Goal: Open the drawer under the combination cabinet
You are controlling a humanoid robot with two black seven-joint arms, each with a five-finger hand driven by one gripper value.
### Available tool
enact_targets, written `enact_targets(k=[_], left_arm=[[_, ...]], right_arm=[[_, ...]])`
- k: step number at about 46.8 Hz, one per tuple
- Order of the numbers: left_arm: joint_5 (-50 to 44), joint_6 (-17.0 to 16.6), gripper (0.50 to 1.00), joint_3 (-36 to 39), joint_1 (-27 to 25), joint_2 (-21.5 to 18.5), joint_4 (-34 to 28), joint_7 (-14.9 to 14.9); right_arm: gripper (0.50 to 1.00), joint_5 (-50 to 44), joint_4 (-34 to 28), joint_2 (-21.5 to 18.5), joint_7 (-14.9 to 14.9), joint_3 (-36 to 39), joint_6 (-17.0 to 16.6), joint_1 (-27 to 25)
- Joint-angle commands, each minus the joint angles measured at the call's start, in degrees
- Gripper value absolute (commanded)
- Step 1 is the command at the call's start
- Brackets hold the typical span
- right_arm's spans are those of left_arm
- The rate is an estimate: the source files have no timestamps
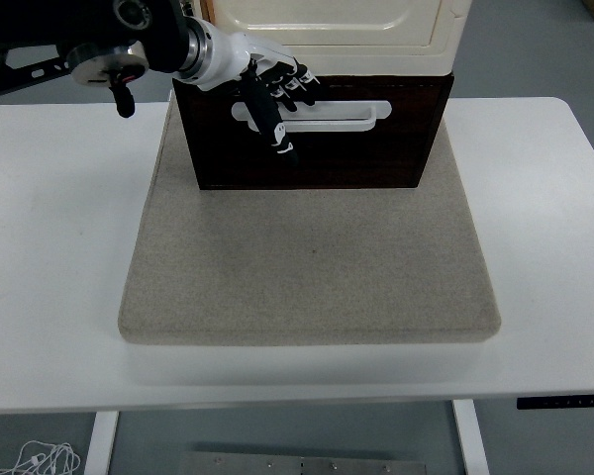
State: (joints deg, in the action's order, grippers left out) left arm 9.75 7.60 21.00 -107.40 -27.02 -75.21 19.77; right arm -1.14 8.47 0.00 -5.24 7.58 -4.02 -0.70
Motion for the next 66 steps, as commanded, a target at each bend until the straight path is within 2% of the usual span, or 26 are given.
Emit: enact_targets(k=[1,37,66], left_arm=[[0.0,0.1,1.0,0.1,0.7,0.4,0.3,0.0],[0.1,0.0,1.0,0.2,2.4,4.2,2.2,0.0],[0.3,0.8,1.0,0.2,2.4,4.9,2.7,0.0]], right_arm=[[0.928,0.0,0.1,0.0,0.1,0.0,0.0,0.0],[0.928,0.0,0.0,0.0,0.0,0.1,0.0,0.0],[0.928,0.0,0.0,0.0,0.0,0.0,0.0,0.0]])
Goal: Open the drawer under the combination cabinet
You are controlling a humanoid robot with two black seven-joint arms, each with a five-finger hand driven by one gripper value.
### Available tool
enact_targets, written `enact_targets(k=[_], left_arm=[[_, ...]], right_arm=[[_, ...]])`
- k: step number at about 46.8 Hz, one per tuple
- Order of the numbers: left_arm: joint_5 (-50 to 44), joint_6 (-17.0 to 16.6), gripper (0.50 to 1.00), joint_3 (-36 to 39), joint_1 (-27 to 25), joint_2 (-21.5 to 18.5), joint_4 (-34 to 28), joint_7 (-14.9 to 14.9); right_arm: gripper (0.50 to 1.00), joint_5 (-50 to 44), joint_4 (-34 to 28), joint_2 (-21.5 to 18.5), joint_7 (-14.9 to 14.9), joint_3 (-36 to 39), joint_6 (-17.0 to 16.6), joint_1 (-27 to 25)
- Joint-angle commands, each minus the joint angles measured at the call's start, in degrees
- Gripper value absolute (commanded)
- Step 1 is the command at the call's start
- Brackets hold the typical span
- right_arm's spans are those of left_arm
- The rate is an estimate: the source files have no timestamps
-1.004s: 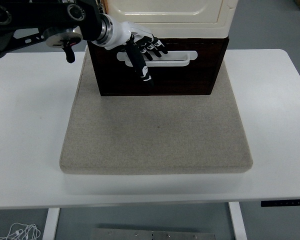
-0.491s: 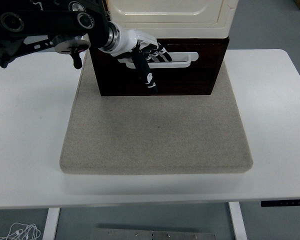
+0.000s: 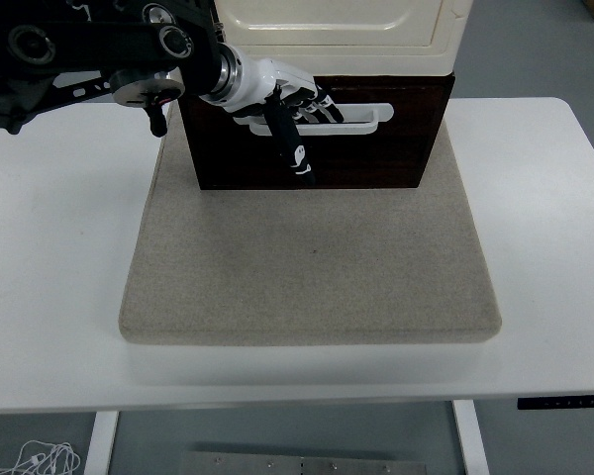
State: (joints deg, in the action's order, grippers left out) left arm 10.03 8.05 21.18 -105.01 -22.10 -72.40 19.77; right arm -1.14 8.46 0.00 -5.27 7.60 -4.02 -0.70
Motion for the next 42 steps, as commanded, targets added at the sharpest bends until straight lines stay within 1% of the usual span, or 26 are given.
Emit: enact_targets(k=[1,9,14,22,42], left_arm=[[0.0,0.3,1.0,0.0,-0.1,0.0,-0.1,0.0],[0.0,0.7,1.0,-0.2,-0.2,-0.2,-0.3,-0.1],[0.0,2.4,1.0,-0.4,-0.5,-0.3,-0.4,-0.1],[0.0,3.6,1.0,-0.4,-0.8,-0.5,-0.6,-0.1],[-0.1,8.7,1.0,-1.4,-1.1,-0.7,-0.9,0.0]], right_arm=[[0.928,0.0,0.0,0.0,0.0,0.0,0.0,0.0],[0.928,0.0,0.0,0.0,0.0,0.0,0.1,0.0],[0.926,0.0,0.0,0.0,0.0,0.0,0.0,0.0],[0.926,0.0,0.0,0.0,0.0,0.0,0.0,0.0],[0.928,0.0,0.1,0.0,0.0,0.0,0.0,0.0]])
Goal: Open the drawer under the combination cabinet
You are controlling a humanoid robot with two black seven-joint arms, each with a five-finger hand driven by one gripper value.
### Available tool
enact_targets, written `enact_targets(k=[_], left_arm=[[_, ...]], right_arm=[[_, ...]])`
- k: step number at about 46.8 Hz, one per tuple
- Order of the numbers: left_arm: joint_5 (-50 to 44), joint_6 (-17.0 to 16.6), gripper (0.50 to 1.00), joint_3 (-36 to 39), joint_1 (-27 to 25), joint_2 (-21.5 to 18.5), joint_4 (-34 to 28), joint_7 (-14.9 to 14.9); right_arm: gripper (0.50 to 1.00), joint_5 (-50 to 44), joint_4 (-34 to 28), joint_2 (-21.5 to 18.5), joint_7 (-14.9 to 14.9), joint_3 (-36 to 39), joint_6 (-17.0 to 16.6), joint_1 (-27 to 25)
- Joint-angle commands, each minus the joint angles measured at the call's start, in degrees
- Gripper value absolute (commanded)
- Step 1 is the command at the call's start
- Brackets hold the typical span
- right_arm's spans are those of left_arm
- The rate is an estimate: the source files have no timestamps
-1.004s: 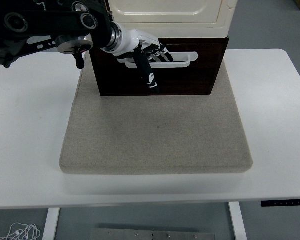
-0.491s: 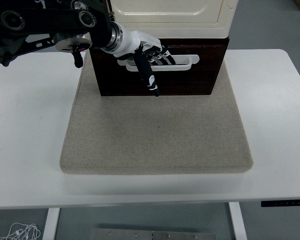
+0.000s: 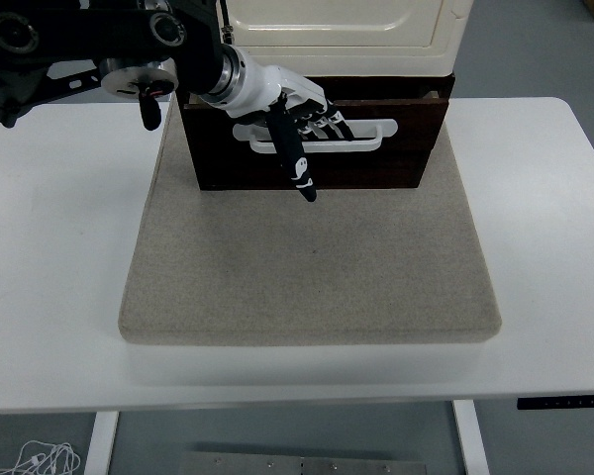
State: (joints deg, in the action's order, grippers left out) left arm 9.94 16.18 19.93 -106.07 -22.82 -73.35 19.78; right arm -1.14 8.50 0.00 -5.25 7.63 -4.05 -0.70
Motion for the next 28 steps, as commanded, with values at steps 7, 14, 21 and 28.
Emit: enact_targets(k=[7,14,21,28], left_arm=[[0.0,2.2,1.0,-0.9,0.0,-0.6,0.0,0.0],[0.0,3.7,1.0,-1.2,0.0,-0.7,0.0,0.0],[0.0,5.6,1.0,-1.8,-0.4,-0.8,0.0,0.0],[0.0,7.7,1.0,-2.2,-0.9,-1.4,0.0,0.0]], right_arm=[[0.926,0.0,0.0,0.0,0.0,-0.1,0.0,0.0],[0.928,0.0,0.0,0.0,0.0,-0.1,0.0,0.0],[0.928,0.0,-0.1,0.0,0.0,0.0,0.0,0.0],[0.928,0.0,0.0,0.0,0.0,0.0,0.0,0.0]])
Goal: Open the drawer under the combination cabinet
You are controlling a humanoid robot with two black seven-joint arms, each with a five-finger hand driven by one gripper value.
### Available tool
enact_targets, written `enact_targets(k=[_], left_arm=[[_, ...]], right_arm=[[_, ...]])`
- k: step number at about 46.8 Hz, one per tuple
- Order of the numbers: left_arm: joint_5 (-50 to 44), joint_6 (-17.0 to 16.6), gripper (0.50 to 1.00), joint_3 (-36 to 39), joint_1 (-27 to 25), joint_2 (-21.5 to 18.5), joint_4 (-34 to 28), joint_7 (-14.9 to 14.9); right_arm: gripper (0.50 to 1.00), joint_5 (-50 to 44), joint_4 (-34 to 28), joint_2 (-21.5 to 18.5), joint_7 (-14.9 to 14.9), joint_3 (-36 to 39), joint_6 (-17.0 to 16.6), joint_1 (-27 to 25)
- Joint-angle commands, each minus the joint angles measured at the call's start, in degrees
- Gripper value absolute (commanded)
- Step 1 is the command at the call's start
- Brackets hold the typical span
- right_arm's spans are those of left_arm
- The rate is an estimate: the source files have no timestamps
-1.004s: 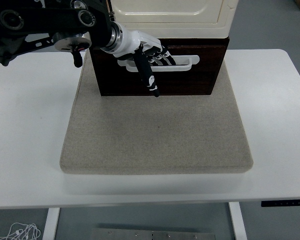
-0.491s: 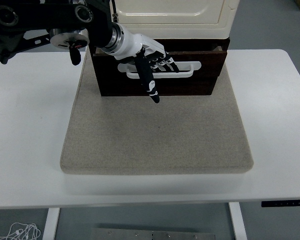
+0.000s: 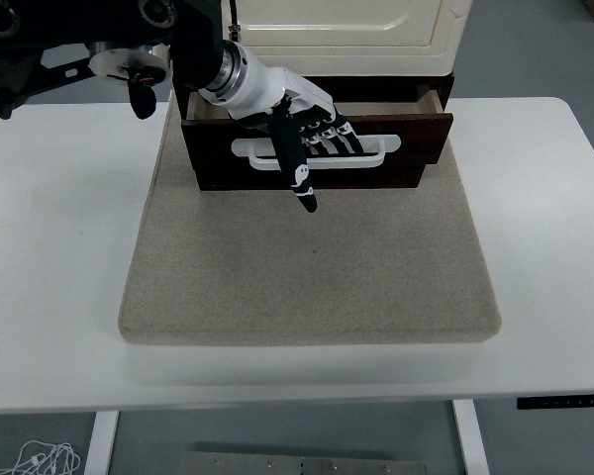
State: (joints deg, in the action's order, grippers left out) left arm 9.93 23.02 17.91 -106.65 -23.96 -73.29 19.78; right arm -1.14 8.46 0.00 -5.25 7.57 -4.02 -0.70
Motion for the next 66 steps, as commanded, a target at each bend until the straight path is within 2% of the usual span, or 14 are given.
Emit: enact_targets(k=[1,7,31,50,61,66], left_arm=[[0.0,1.2,1.0,-0.2,-0.4,-0.2,0.0,0.0],[0.0,2.9,1.0,-0.5,-0.4,-0.6,0.0,0.0],[0.0,6.1,1.0,-2.2,-0.4,-0.7,-0.2,0.0],[-0.7,10.3,1.0,-4.2,-0.4,-1.6,-0.6,0.1],[-0.7,10.8,1.0,-5.8,-0.5,-2.0,-0.5,0.0],[-0.7,10.7,1.0,-9.8,-0.6,-2.6,-0.3,0.0]], right_arm=[[0.926,0.0,0.1,0.0,0.0,0.0,0.0,0.0],[0.928,0.0,0.1,0.0,0.0,0.1,0.0,0.0],[0.926,0.0,0.1,0.0,0.0,0.1,0.0,0.0],[0.928,0.0,0.0,0.0,0.0,0.0,0.1,0.0],[0.928,0.0,0.0,0.0,0.0,0.0,0.0,0.0],[0.928,0.0,0.0,0.0,0.0,0.0,0.0,0.0]])
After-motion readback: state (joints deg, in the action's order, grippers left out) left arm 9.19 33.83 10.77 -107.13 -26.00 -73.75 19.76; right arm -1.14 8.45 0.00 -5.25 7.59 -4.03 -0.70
